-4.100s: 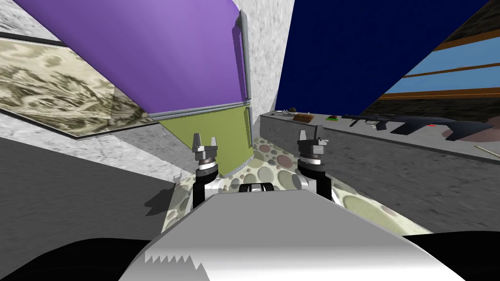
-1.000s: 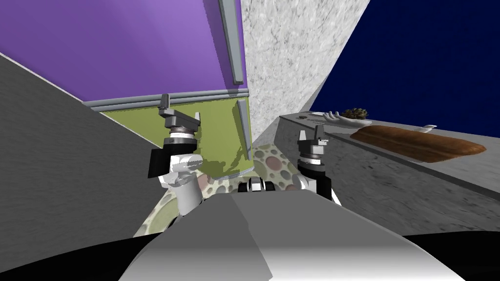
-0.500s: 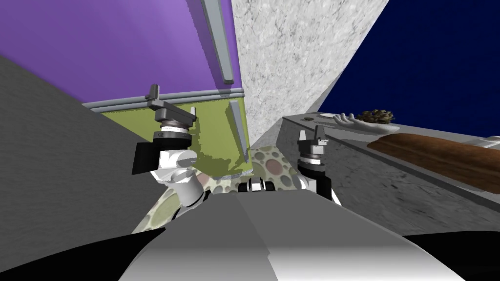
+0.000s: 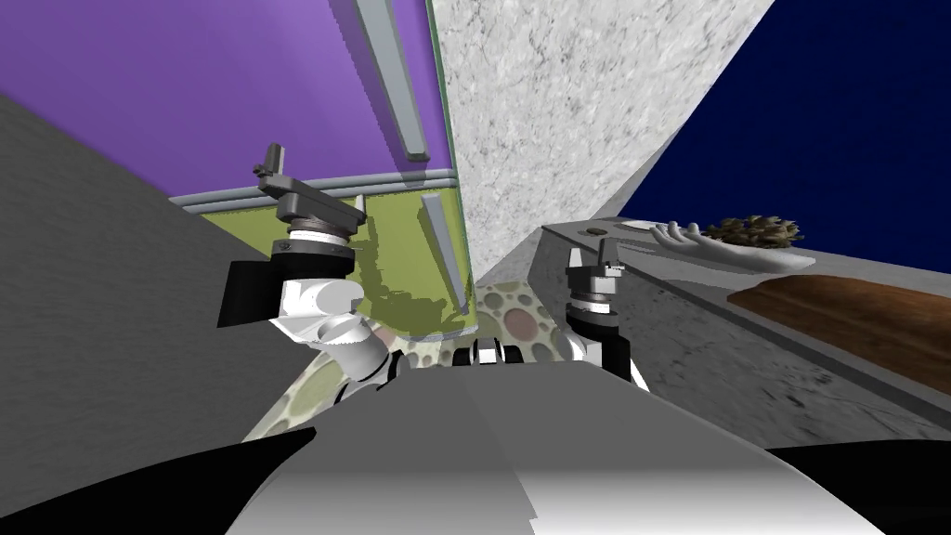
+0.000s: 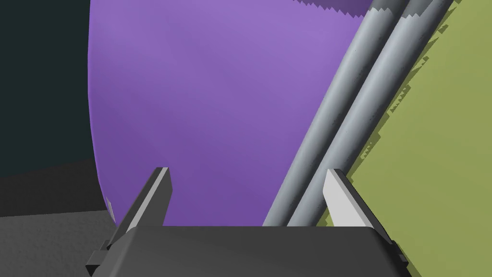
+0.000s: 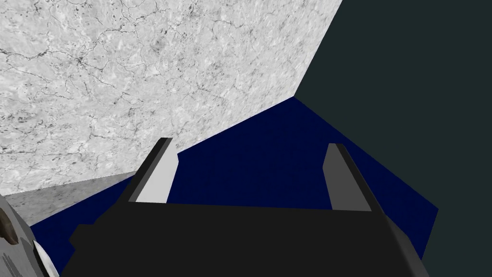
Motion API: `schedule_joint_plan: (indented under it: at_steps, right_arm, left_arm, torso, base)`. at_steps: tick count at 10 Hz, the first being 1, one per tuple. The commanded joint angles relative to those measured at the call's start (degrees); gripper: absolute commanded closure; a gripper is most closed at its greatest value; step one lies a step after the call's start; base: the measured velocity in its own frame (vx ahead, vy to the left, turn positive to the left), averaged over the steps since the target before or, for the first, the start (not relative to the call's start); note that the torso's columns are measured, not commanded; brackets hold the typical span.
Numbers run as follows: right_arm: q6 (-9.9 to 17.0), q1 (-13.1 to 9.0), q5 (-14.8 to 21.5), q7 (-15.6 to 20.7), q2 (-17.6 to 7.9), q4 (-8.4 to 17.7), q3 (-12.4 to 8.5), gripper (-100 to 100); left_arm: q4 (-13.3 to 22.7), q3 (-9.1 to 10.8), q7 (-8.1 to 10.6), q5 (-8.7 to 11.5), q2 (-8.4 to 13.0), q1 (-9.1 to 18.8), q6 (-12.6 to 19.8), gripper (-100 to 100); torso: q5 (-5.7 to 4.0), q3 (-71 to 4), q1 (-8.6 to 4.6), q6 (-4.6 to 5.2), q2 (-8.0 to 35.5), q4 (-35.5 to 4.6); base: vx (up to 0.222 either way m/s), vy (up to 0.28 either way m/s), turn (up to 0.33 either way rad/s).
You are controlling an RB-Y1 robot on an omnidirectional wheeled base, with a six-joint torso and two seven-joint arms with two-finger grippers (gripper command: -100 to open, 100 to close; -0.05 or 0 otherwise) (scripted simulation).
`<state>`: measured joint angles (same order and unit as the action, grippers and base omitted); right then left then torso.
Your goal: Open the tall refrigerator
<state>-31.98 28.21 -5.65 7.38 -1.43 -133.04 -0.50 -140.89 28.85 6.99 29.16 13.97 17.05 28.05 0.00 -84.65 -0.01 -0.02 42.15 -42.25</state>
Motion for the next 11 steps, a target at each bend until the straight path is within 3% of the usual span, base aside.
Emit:
schedule_joint_plan:
  at_steps: [1,3,4,7,8,11]
  right_arm:
    - [0.0,0.0,0.0,0.0,0.01,0.0,0.01,0]
    - [0.0,-0.01,0.0,0.0,0.0,0.0,0.0,0]
    - [0.0,-0.01,0.0,0.0,0.0,0.0,0.0,0]
    - [0.0,-0.01,0.0,0.0,0.0,0.0,0.0,0]
    - [0.0,-0.01,0.0,0.0,0.0,0.0,0.0,0]
    - [0.0,-0.01,0.0,0.0,0.0,0.0,0.0,0]
  left_arm:
    - [0.01,2.07,-0.03,1.91,-0.46,3.06,3.76,-100]
    - [-0.02,4.73,-0.04,4.38,-1.42,6.89,7.52,-100]
    - [-0.02,4.73,-0.04,4.38,-1.42,6.89,8.22,-100]
    - [-0.07,8.27,-0.05,7.67,-3.72,11.99,13.61,-100]
    - [-0.07,8.27,-0.05,7.67,-3.72,11.99,14.14,-100]
    - [-0.05,11.06,-0.07,10.26,-7.31,16.02,18.82,-100]
  torso:
    - [-0.06,0.04,-0.18,0.02,0.08,-0.01]
    - [0.01,0.1,0.05,0.01,0.15,-0.05]
    - [-0.01,0.13,-0.02,0.0,0.22,-0.06]
    - [-0.01,0.04,-0.01,0.01,0.08,-0.02]
    - [-0.04,0.01,-0.1,0.03,0.02,0.0]
    - [0.0,0.13,-0.02,0.0,0.21,-0.06]
  base:
    - [0.071,-0.181,0.08]
    - [0.074,-0.193,0.205]
    - [0.044,-0.158,0.073]
    - [0.078,-0.187,0.184]
    - [0.058,-0.159,0.045]
    - [0.043,-0.168,0.138]
